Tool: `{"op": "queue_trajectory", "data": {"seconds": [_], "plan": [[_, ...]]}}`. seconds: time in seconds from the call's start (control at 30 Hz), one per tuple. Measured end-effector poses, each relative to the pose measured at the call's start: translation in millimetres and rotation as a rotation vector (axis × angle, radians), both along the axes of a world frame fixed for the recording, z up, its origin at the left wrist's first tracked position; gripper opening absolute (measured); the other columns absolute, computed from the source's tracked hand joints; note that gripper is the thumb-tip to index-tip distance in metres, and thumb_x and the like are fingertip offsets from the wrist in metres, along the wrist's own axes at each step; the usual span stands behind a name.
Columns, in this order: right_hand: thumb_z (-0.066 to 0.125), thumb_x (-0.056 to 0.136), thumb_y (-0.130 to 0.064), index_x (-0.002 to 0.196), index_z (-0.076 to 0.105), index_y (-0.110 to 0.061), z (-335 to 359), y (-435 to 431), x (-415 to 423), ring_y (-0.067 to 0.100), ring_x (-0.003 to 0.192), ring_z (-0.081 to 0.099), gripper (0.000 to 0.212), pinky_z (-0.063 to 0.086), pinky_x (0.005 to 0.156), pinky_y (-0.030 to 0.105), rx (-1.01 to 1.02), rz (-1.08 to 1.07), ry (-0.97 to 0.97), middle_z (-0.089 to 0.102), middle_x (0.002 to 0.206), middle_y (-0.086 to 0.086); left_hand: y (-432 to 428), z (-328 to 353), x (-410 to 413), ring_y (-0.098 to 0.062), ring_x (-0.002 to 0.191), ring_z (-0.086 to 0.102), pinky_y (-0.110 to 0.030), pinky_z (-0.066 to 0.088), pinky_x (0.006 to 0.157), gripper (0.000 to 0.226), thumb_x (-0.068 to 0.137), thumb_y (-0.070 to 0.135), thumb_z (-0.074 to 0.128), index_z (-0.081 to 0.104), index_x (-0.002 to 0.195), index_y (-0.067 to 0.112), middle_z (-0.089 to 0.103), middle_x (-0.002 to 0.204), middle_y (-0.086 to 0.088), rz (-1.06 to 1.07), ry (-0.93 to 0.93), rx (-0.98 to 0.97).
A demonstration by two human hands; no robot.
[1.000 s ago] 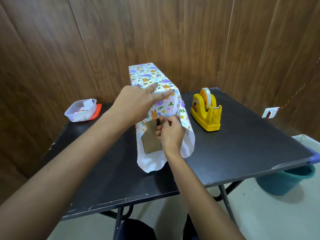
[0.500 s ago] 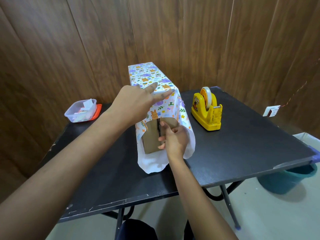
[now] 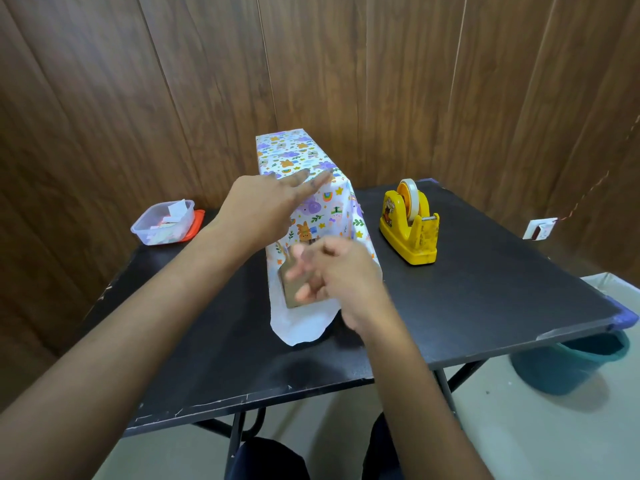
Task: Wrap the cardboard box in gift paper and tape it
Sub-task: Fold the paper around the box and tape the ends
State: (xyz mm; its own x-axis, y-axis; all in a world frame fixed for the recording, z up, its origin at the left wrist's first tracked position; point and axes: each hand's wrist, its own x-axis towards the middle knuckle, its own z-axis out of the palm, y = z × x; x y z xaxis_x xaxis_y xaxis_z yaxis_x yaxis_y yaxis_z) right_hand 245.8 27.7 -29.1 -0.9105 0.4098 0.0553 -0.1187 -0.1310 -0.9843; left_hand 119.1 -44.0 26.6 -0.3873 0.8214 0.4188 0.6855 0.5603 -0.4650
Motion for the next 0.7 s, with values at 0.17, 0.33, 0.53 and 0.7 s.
{"op": "queue_trajectory", "data": {"seconds": [0.17,0.33,0.53,0.7], "plan": [[0.054,0.093,-0.013,0.072,0.056,-0.008,24.1,57.9,2.1,0.006,0.041,0.046,0.021,0.039,0.043,0.018,0.138,-0.415,0.182,0.059,0.059,0.001,-34.5,-4.6,-2.9,-0.021,0.123,0.05,-0.03,0.039,0.076,0.073,0.087,0.023,0.062,0.021,0.145,0.042,0.041,0.145,0.015,0.098,-0.238,0.256],[0.042,0.097,-0.026,0.066,0.056,-0.013,-37.8,101.2,-54.9,0.017,0.061,0.052,0.037,0.041,0.059,0.026,0.128,-0.31,-0.305,0.06,0.062,0.001,-86.7,-15.1,-15.9,-0.017,0.122,0.05,-0.022,0.031,0.083,0.043,0.088,0.045,0.057,0.049,0.131,0.043,0.058,0.129,0.012,0.157,-0.567,0.654],[0.048,0.094,-0.028,0.091,0.069,-0.008,-72.5,78.6,-76.1,0.023,0.072,0.06,0.029,0.048,0.065,0.03,-0.201,0.134,-0.286,0.069,0.081,0.009,-116.5,-44.1,-28.9,-0.019,0.082,0.064,-0.037,0.053,0.076,0.044,0.089,0.065,0.035,0.063,0.106,0.035,0.067,0.098,0.004,0.21,-1.269,1.235],[0.038,0.099,-0.029,0.111,0.066,-0.014,-24.7,97.7,-67.5,0.012,0.081,0.06,0.034,0.044,0.066,0.028,-0.123,0.034,-0.115,0.069,0.092,0.0,-94.8,-86.2,-19.1,-0.026,0.087,0.066,-0.038,0.053,0.079,0.028,0.09,0.051,0.048,0.063,0.106,0.033,0.07,0.101,0.0,0.137,-1.491,1.372]]}}
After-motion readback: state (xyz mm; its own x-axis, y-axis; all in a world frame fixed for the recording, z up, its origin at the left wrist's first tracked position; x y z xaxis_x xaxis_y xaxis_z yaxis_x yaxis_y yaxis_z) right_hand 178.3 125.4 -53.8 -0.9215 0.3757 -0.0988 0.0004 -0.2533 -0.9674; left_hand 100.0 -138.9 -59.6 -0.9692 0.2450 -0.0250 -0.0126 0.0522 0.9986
